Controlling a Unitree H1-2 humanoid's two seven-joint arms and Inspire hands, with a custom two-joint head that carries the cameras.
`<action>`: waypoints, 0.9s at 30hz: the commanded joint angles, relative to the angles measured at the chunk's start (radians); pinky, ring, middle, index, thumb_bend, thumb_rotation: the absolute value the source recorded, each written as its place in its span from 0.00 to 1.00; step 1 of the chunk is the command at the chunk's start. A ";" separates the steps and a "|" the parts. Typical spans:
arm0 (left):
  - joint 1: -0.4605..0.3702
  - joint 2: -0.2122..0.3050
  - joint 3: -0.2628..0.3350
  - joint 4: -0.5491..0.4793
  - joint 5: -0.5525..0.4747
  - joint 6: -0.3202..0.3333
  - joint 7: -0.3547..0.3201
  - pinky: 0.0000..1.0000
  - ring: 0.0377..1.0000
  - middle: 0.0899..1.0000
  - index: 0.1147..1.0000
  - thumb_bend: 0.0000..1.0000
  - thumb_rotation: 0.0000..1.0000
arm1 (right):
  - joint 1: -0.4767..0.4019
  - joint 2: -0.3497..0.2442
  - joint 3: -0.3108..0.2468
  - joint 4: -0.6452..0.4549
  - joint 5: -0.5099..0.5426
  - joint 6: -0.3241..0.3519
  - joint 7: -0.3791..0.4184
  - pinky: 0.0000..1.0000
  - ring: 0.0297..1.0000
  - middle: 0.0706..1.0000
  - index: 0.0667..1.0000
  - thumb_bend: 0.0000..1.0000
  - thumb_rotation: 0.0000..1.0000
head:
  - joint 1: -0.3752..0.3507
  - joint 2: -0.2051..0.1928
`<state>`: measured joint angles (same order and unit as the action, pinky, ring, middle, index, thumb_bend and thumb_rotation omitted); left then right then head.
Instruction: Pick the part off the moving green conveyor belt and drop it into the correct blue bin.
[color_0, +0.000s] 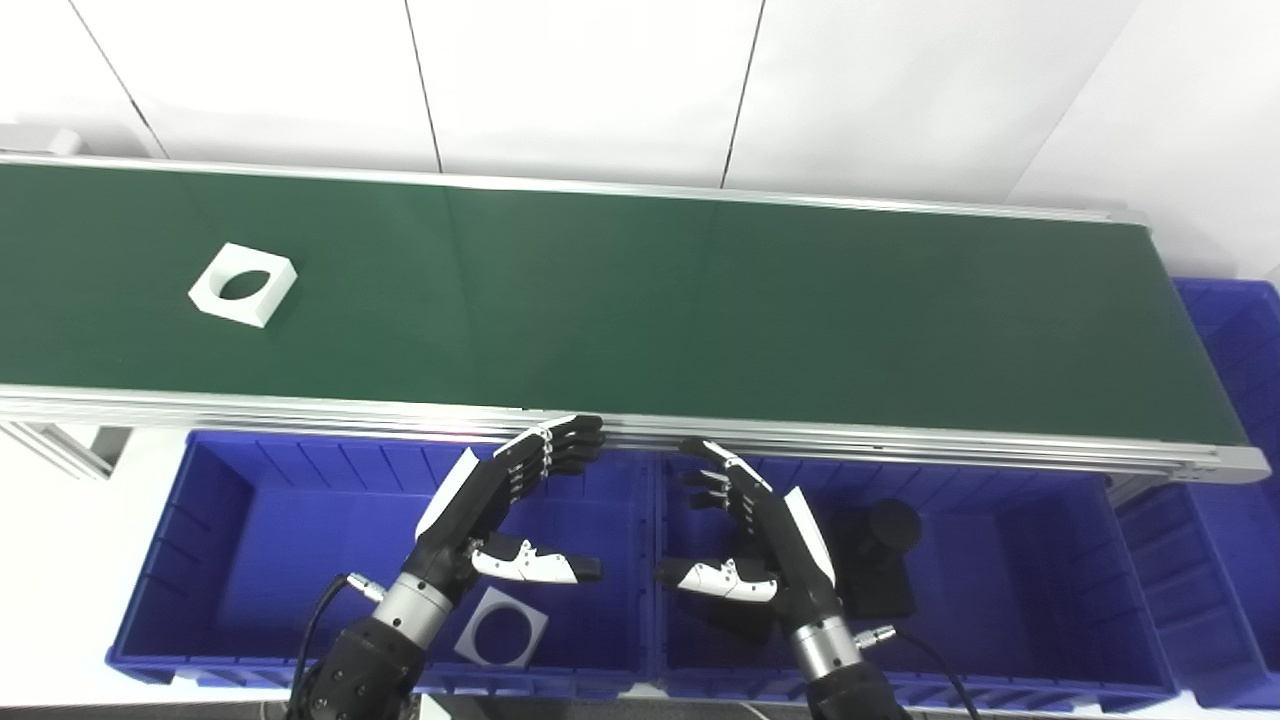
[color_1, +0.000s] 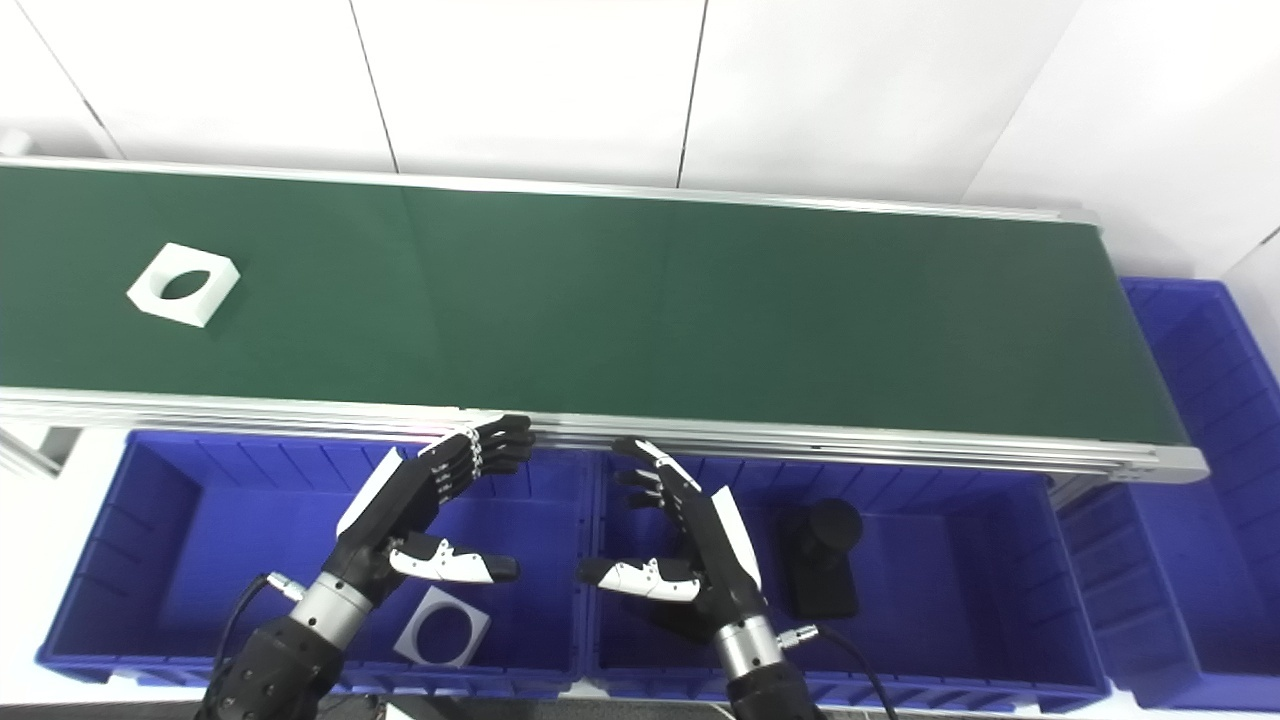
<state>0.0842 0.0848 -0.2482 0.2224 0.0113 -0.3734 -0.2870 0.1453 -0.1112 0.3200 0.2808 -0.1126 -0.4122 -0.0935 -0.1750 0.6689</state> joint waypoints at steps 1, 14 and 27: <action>-0.023 -0.004 0.002 -0.007 -0.009 -0.042 -0.003 0.78 0.78 0.79 0.80 0.96 0.26 | -0.015 -0.002 0.003 -0.010 0.004 -0.058 -0.013 0.70 0.78 0.90 0.82 0.96 0.42 | 0.014 -0.015; -0.043 -0.042 -0.014 0.115 0.036 -0.096 0.031 0.75 0.78 0.79 0.79 0.96 0.25 | -0.033 -0.034 0.006 0.094 0.042 -0.058 -0.019 0.68 0.78 0.90 0.82 0.96 0.41 | 0.159 -0.160; -0.084 -0.053 -0.061 0.200 0.081 -0.097 0.109 0.69 0.74 0.77 0.76 1.00 0.25 | -0.043 -0.011 -0.102 0.154 0.107 -0.058 0.128 0.72 0.80 0.91 0.82 0.99 0.38 | 0.221 -0.227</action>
<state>0.0236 0.0300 -0.3072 0.4348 0.0888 -0.4294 -0.1911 0.1140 -0.1275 0.2233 0.4461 -0.0031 -0.4238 0.0248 0.0460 0.4418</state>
